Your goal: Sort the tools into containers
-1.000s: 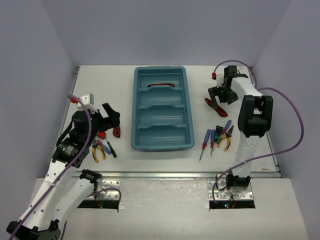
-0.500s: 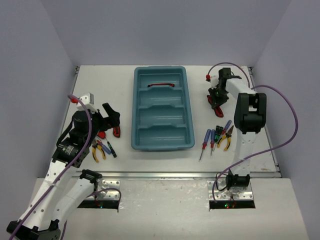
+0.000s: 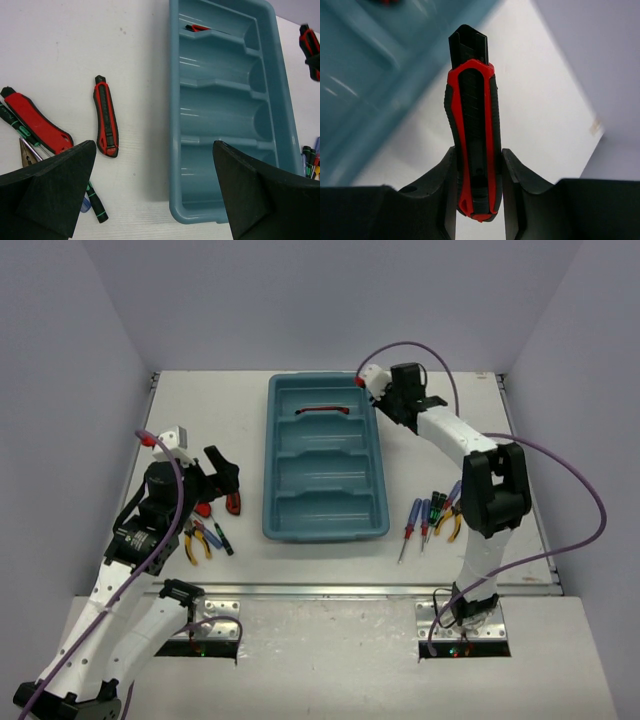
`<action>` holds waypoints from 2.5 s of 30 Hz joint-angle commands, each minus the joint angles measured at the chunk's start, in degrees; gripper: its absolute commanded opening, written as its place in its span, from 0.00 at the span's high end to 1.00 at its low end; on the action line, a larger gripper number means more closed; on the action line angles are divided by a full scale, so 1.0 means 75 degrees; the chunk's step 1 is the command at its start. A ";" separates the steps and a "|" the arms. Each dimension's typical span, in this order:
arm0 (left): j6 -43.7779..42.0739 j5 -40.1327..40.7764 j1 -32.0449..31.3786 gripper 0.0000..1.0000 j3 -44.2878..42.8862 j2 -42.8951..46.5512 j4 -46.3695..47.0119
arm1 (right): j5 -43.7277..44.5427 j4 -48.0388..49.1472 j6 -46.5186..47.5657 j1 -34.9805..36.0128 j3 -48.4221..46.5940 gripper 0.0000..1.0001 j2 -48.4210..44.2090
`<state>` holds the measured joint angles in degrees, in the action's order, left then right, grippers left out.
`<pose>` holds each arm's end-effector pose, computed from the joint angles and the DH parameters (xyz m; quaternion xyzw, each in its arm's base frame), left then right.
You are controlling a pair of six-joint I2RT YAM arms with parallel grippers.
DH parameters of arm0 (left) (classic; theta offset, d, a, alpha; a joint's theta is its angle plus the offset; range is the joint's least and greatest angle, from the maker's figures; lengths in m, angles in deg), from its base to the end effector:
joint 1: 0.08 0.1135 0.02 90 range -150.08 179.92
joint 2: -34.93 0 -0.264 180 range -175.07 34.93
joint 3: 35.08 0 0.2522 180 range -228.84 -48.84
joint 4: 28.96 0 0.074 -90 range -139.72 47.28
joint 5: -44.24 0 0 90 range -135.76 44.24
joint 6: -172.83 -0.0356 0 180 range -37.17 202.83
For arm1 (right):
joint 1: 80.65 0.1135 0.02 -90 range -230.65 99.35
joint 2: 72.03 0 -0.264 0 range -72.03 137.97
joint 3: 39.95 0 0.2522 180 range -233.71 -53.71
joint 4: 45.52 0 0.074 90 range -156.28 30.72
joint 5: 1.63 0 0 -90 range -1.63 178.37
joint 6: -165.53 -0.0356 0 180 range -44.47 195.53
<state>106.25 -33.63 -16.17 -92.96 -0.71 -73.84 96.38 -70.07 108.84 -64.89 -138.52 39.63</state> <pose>0.1359 -0.0314 0.3209 -0.1114 0.8221 -0.1036 0.5487 0.4340 0.1173 0.2350 -0.3437 0.8272 -0.1291 0.4254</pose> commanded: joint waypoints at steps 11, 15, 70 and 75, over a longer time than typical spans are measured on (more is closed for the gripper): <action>0.0054 0.0283 -0.0057 0.00 -0.0060 0.0042 0.0174 | -0.0888 0.2037 0.4688 0.1977 -0.3417 1.00 0.2832; 0.0076 0.0354 -0.0057 0.00 -0.0062 0.0079 0.0136 | -0.1045 0.1857 0.4752 0.1916 -0.3984 0.90 0.3405; 0.0770 -0.0700 0.1562 0.42 -0.3026 -0.8971 -0.0422 | -0.1439 0.0292 -0.6040 0.1415 0.4755 0.01 -0.7794; 0.0765 -0.0429 0.1572 0.46 -0.2961 -0.9276 -0.0422 | -0.1443 0.0364 -0.6028 0.1415 0.4843 0.01 -0.7966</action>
<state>111.60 -38.44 -4.44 -114.09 -69.61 -78.37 86.72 -70.98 64.57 -54.43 -102.60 -18.60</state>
